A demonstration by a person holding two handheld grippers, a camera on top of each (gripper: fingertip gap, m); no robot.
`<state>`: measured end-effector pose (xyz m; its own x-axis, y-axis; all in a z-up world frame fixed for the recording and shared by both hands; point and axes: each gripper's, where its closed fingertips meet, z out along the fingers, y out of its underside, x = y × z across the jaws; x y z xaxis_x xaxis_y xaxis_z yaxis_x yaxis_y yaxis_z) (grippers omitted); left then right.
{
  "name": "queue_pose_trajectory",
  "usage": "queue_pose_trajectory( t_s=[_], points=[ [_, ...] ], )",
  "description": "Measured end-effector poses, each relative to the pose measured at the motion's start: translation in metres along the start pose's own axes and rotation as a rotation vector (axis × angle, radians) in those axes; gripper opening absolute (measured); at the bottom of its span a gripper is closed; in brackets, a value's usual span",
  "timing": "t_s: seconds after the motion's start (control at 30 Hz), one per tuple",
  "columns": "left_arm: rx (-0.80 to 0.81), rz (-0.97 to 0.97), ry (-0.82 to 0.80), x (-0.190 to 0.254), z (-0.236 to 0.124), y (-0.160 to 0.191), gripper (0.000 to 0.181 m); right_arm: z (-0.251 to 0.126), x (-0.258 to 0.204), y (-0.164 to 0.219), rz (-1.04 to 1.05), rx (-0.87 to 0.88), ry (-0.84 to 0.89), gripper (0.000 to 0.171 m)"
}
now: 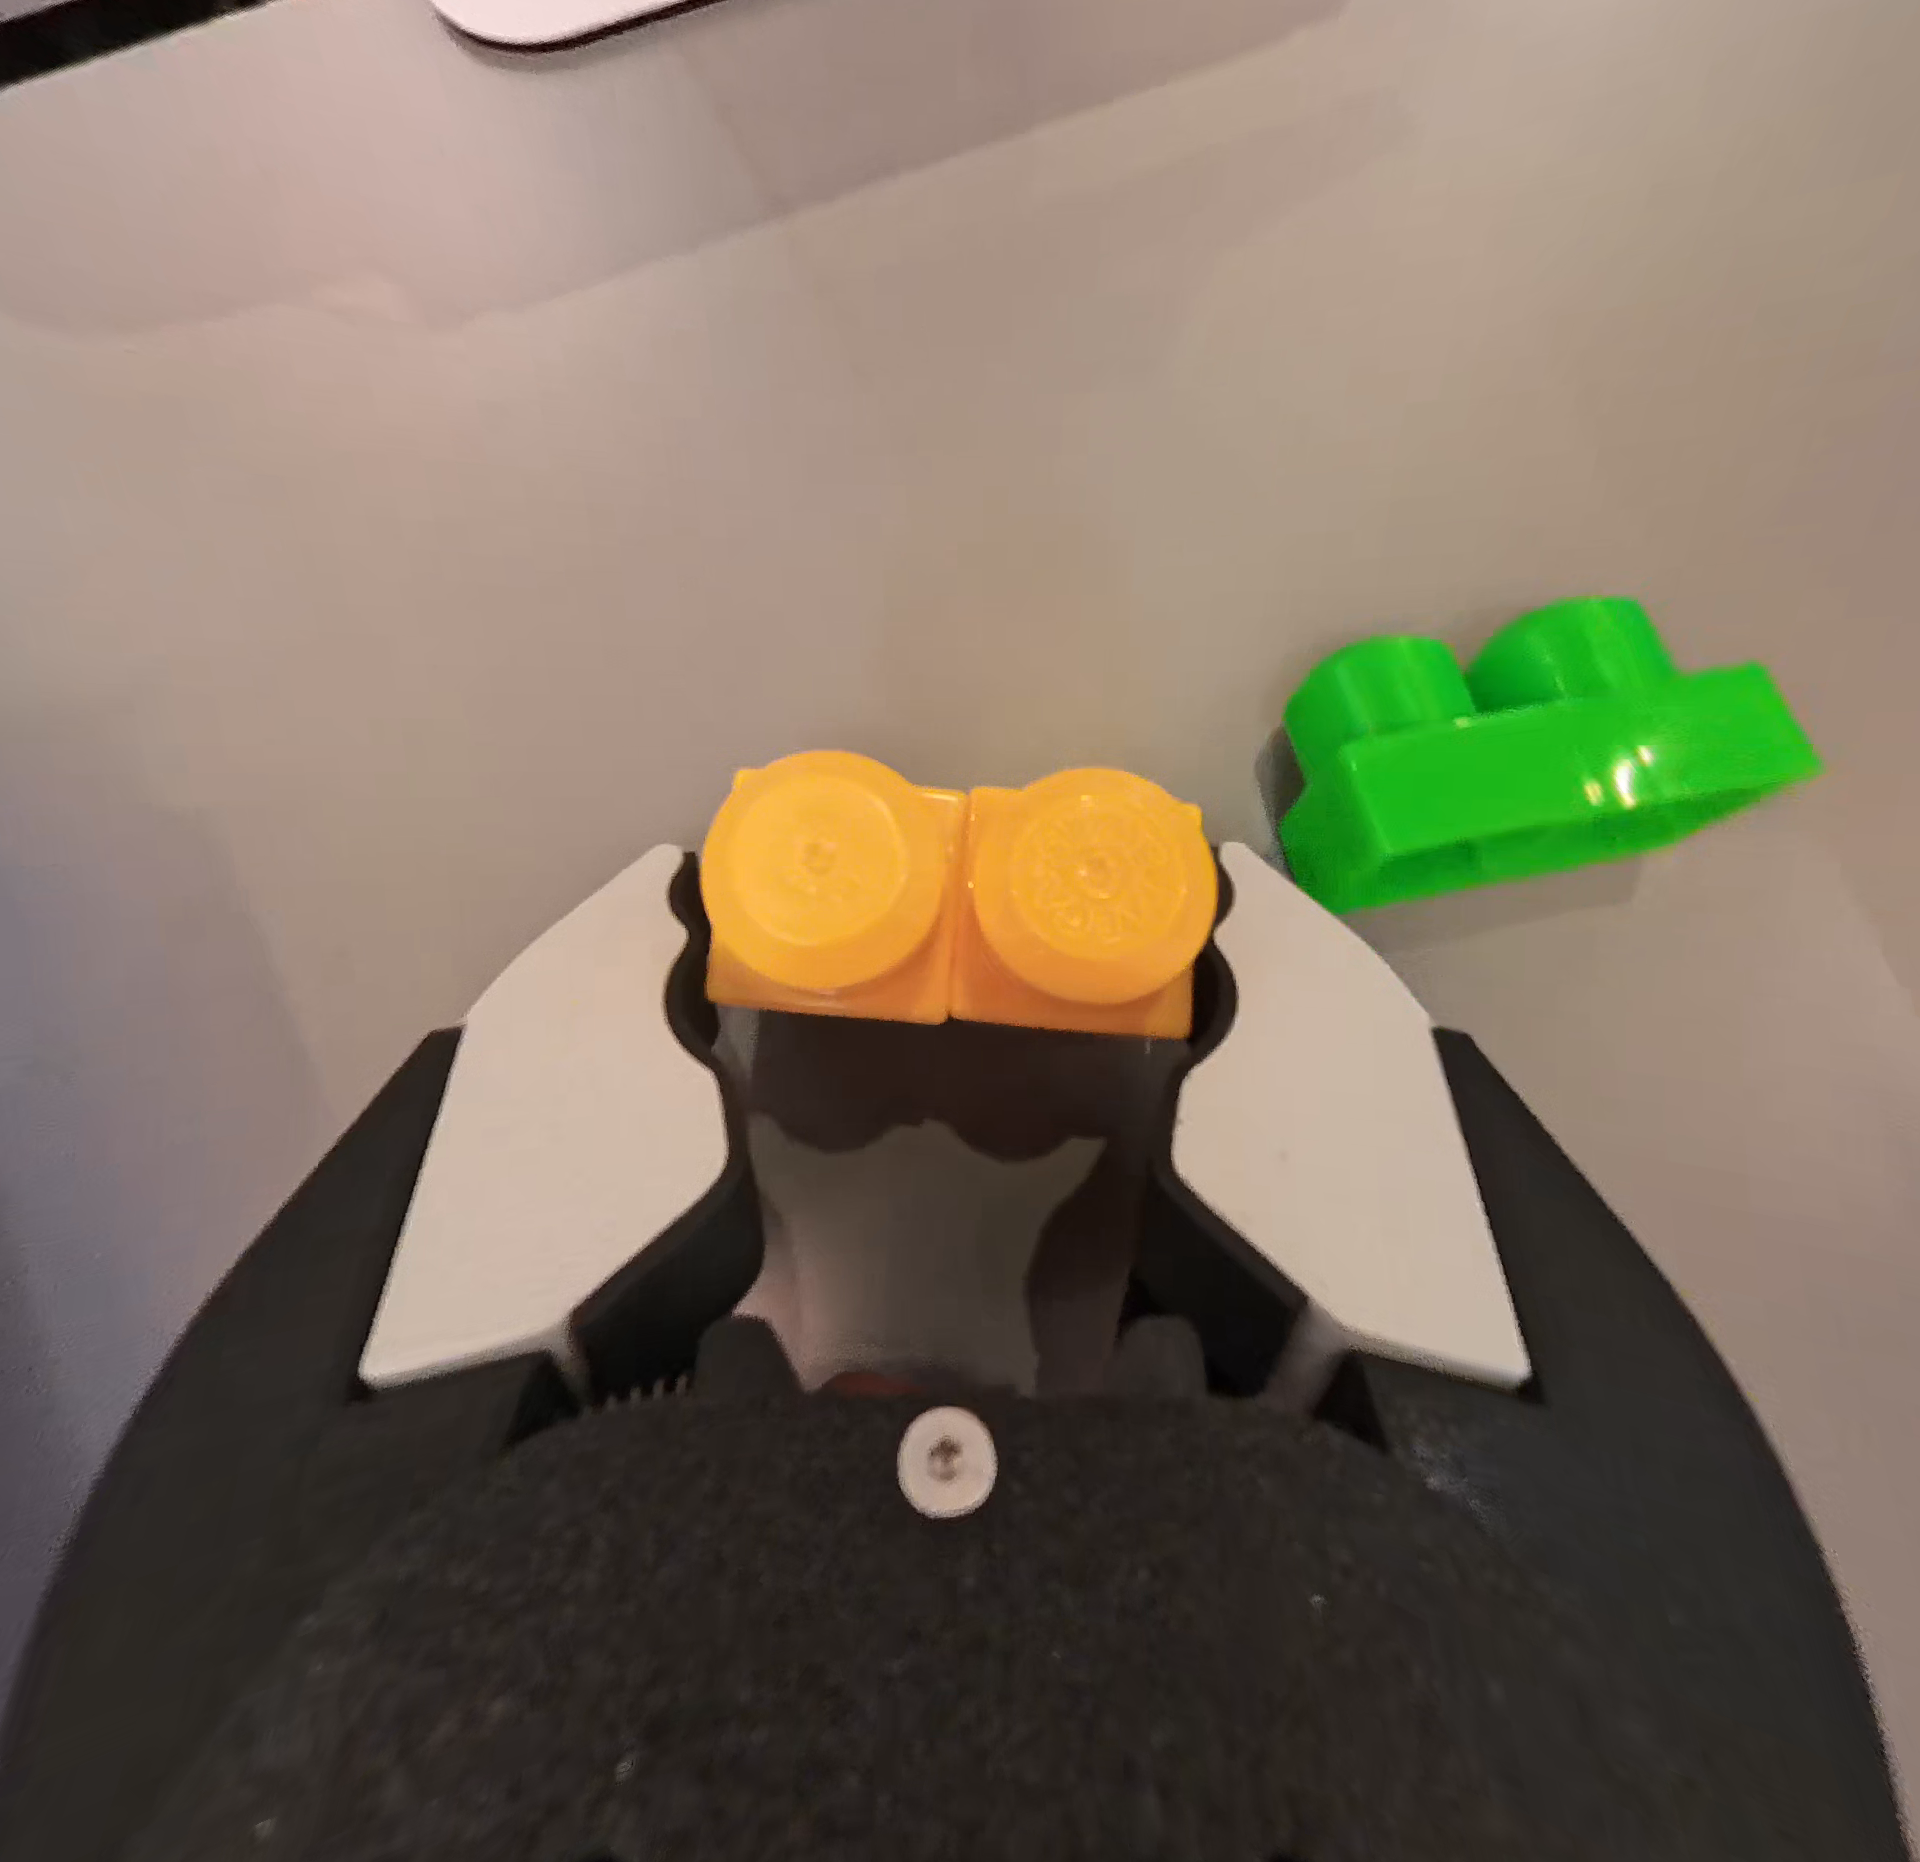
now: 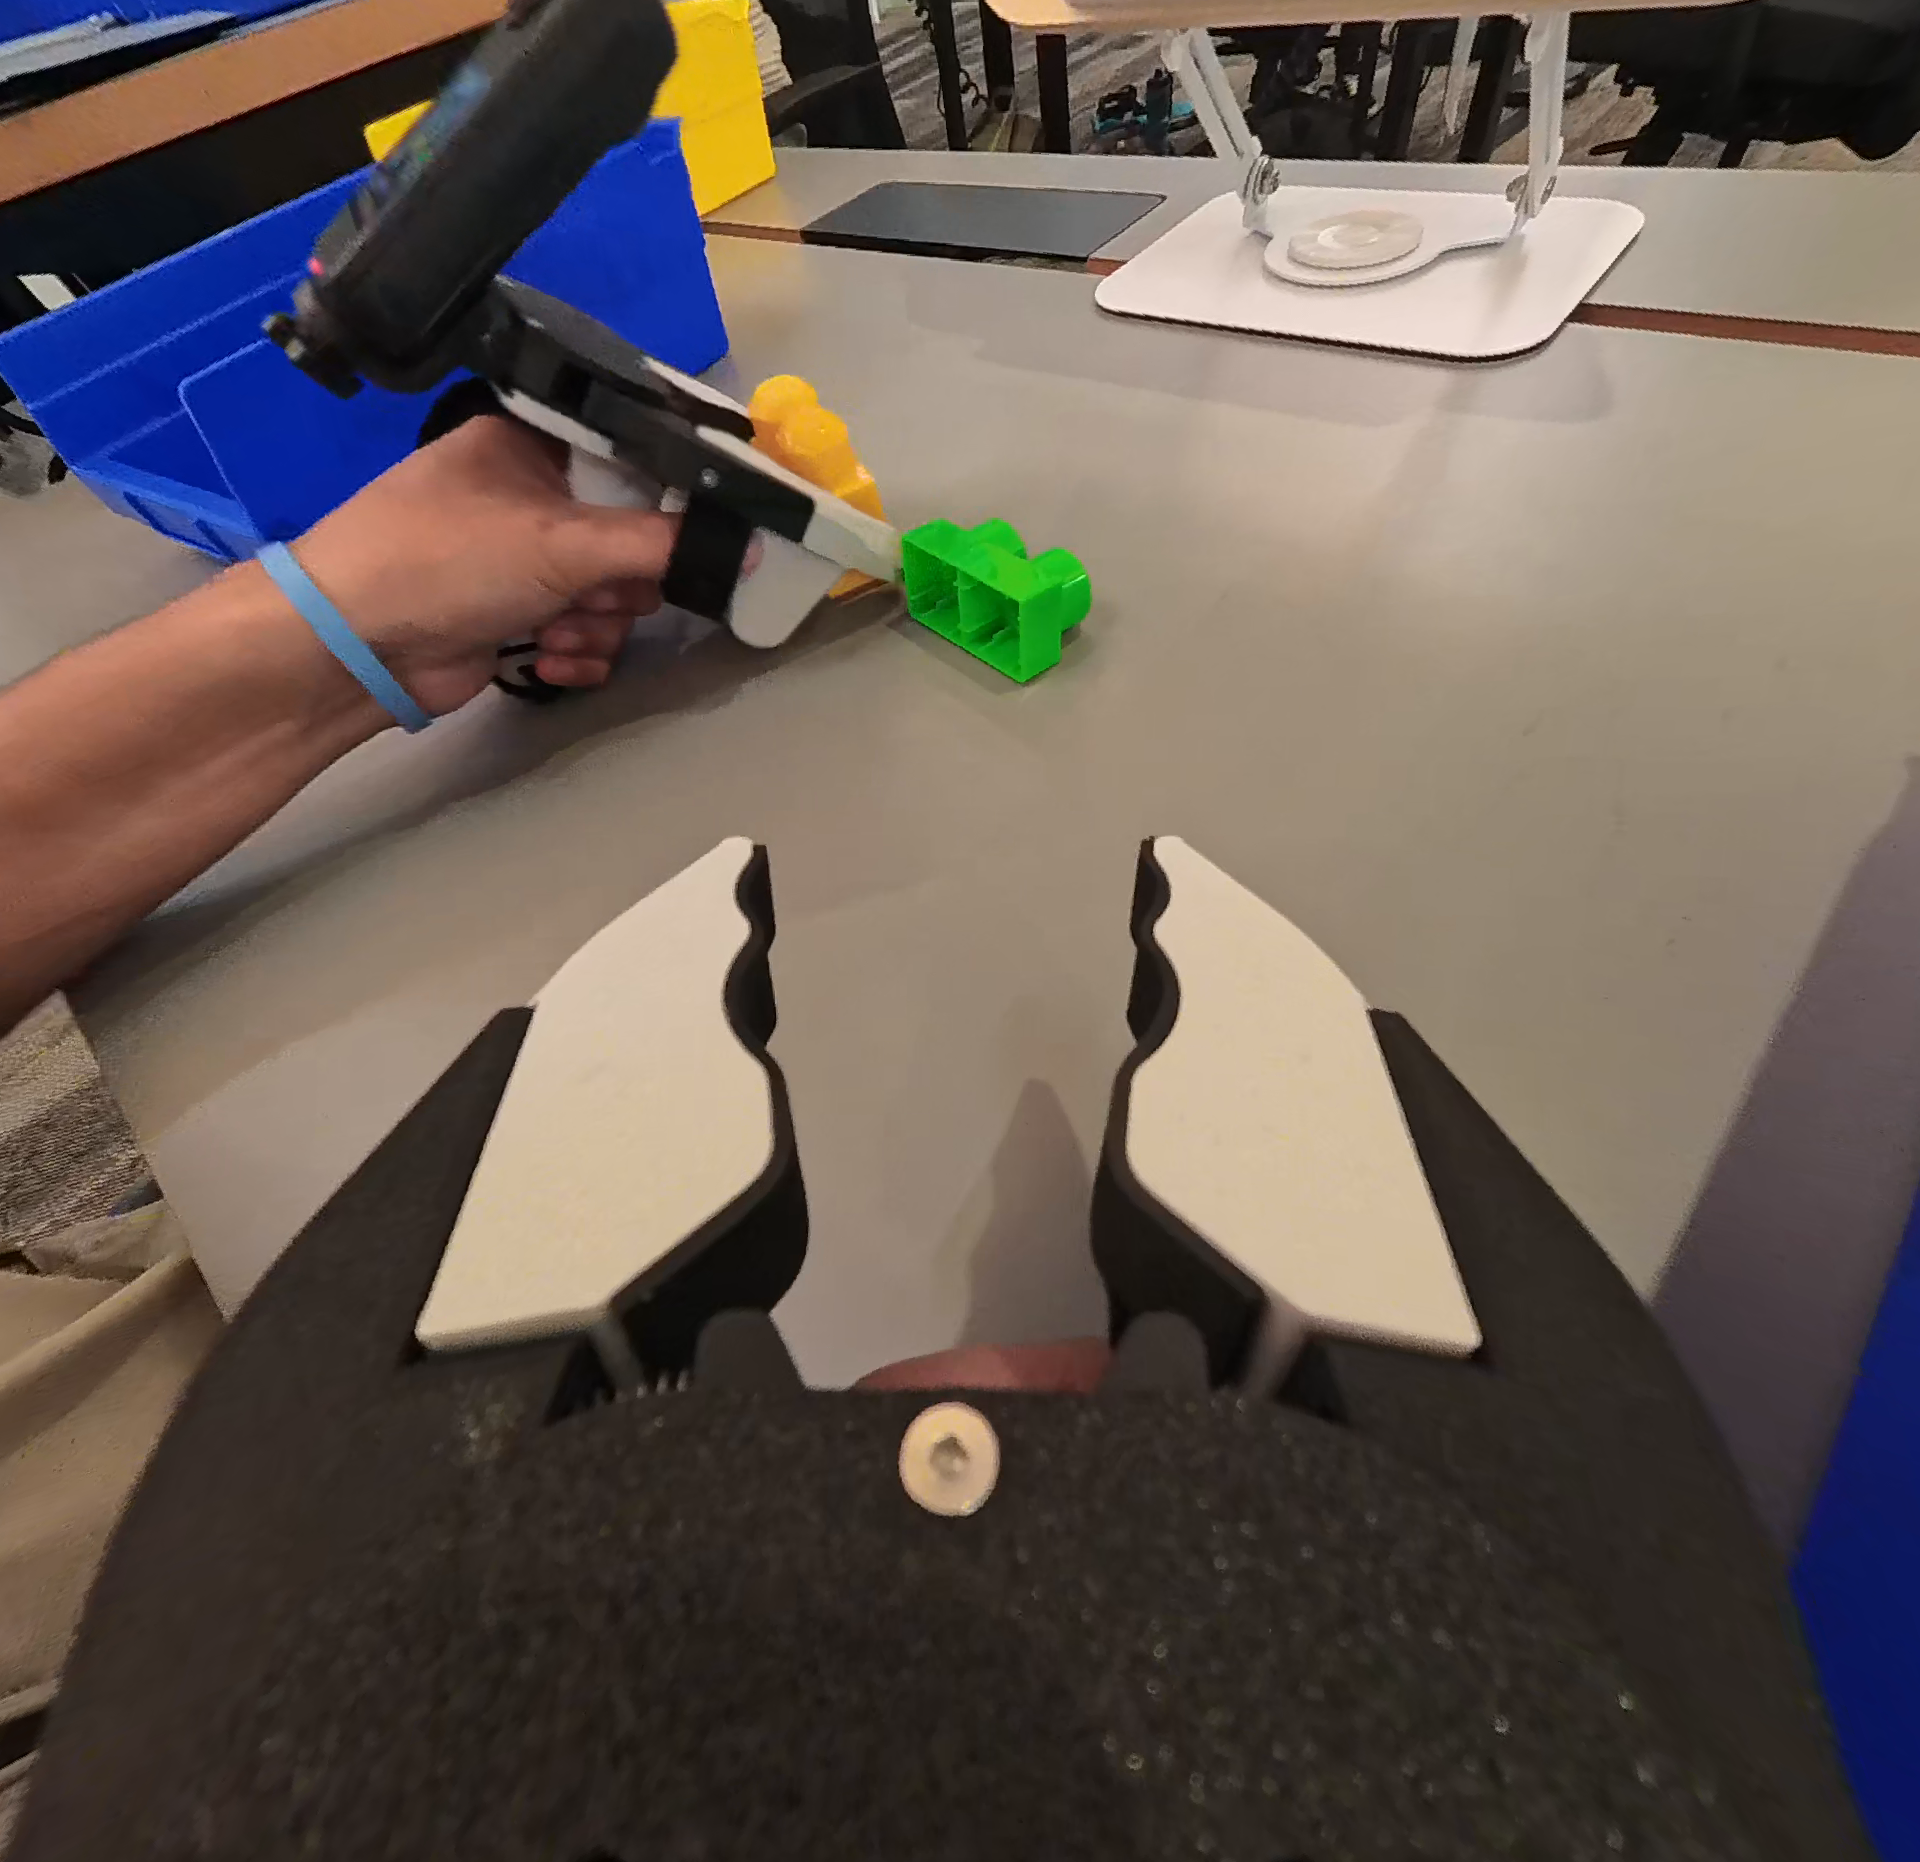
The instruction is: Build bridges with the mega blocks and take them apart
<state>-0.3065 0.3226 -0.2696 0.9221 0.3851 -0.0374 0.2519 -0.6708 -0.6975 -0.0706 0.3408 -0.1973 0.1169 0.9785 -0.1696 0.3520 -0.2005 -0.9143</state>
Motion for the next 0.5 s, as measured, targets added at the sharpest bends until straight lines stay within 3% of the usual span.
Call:
queue_pose_trajectory(
  t_s=[0.3,0.5],
  points=[
    [0.128,0.294,0.177,0.030,-0.070,0.016,0.089,0.009,0.004,-0.014,-0.064,0.010,0.040,0.067],
    [0.107,0.346,0.277,0.040,-0.092,0.047,0.089,0.042,0.002,-0.018,-0.113,-0.054,0.032,0.062]
  ],
)
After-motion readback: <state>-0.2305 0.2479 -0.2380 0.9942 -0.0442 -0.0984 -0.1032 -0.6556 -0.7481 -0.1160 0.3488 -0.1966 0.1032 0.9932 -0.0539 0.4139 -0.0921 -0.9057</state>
